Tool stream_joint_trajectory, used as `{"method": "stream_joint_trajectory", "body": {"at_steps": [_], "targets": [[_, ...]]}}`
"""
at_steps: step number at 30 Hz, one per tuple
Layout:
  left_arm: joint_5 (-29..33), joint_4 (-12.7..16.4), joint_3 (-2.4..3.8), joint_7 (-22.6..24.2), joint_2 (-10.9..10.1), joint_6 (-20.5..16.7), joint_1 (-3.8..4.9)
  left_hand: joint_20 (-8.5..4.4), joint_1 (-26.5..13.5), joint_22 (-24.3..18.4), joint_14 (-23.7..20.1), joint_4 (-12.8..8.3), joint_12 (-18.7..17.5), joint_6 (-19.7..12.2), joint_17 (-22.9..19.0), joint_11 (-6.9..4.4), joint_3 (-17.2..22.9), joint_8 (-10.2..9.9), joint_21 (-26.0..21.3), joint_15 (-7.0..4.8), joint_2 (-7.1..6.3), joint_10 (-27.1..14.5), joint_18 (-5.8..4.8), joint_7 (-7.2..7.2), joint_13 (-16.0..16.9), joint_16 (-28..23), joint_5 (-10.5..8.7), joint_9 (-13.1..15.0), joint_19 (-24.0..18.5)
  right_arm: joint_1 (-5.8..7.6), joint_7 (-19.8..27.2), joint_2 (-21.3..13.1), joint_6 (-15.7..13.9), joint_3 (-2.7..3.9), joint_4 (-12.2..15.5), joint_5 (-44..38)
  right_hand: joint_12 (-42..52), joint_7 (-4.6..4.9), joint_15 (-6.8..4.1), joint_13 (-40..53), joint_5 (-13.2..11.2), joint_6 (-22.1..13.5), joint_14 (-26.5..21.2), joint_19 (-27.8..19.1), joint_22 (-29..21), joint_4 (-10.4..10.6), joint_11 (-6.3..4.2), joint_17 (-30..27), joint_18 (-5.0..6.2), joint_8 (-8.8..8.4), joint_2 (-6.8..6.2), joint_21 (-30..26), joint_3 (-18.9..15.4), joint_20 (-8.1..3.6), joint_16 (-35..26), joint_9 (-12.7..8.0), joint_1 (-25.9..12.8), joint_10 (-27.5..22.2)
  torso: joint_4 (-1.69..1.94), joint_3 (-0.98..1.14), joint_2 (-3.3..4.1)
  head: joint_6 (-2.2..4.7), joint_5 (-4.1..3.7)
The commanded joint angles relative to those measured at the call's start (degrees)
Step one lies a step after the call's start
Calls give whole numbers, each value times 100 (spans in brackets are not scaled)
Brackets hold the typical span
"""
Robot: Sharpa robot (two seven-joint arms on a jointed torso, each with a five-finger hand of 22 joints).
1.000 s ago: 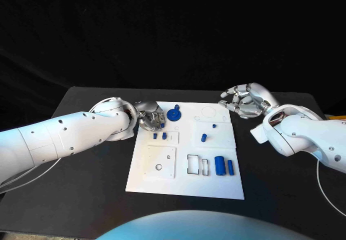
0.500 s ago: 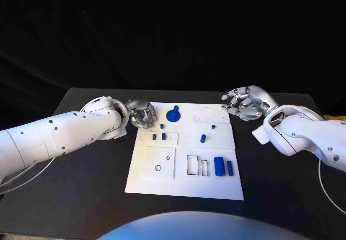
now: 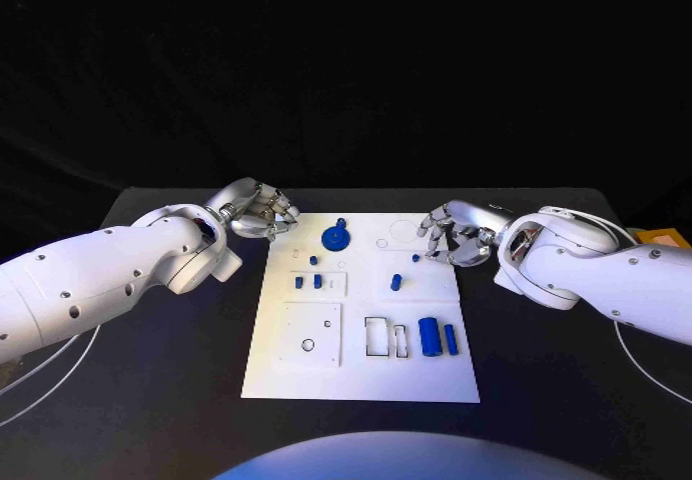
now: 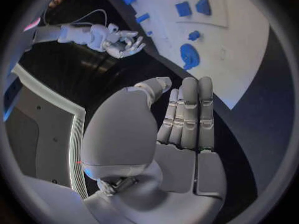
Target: Assemble the parts on the task board
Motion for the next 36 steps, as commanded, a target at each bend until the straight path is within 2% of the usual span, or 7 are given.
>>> {"method": "stream_joint_trajectory", "body": {"at_steps": [1,6,8,12,25,30,36], "targets": [[2108,173,6,1194,-79,-61,2,-16,52,-10,-39,-40,11,0,-29,31,59,20,-23,-13,94,13,36,25,-18,-42,19,-11,46,-5,-580,41,516,1,11,-1282,-47,-41,8,-26,-38,702,68,49,16,-13,15,20,-47,-26,-8,30,-22,-10,-7,-7,-41,24,3,-15,8,11,-30],[2980,394,2,1746,-189,390,-3,-12,78,-12,-53,-70,13,0,-51,40,76,16,-27,-4,163,19,32,37,-33,-76,11,-24,40,-19,-729,134,582,1,26,-1548,-132,-45,8,-107,-35,744,67,36,-2,-38,17,-29,-38,-34,-11,-8,-21,-17,-34,-12,-30,35,5,-27,-1,18,-25],[3367,488,-2,1889,-225,489,-4,-22,71,-7,-46,-85,79,113,-66,-14,91,48,-22,-33,296,229,36,-7,-32,-89,12,-20,33,-31,-831,186,574,1,27,-1647,-264,-6,18,-221,-49,736,18,-24,-76,-11,45,-183,-18,-86,-38,-139,-81,13,-137,-36,-113,-11,12,-24,0,20,-17],[3818,610,-12,2033,-260,556,-5,-24,62,-8,-47,-87,75,115,-68,-15,86,45,-23,-34,291,234,36,-7,-35,-90,11,-23,31,-54,-980,283,485,1,2,-1786,-290,-2,20,-247,-50,744,24,-14,-66,-3,48,-160,-21,-95,-31,-128,-95,19,-128,-41,-131,-10,10,-19,-3,21,-14],[4074,724,-24,2062,-304,562,-6,-28,35,-10,-49,-98,58,111,-74,-9,68,25,-28,-34,271,248,35,10,-50,-97,9,-34,26,-165,-952,498,399,-2,-21,-1850,-473,-130,-41,-510,-112,1178,60,53,6,-157,-38,-133,-31,0,172,-74,144,-36,-115,-5,36,370,6,-10,5,6,-17],[4081,728,-26,2034,-305,559,-6,-28,26,-12,-54,-111,41,96,-79,1,62,4,-32,-29,260,244,33,24,-61,-103,10,-45,22,-209,-971,547,371,-2,-63,-1878,-881,-80,24,-789,-140,1325,-278,-346,-373,-287,50,-916,91,-13,159,-761,224,17,-636,-11,12,96,8,-10,7,1,-14],[4084,715,-30,1976,-313,522,-6,-26,21,-13,-56,-116,33,86,-81,7,60,-8,-34,-25,257,241,32,34,-67,-105,10,-51,20,-288,-1010,601,381,-4,-74,-1998,-933,-82,43,-873,-170,1381,-450,-494,-485,-391,61,-1210,130,-35,208,-994,242,48,-831,-28,32,88,1,1,4,-14,-6]]}}
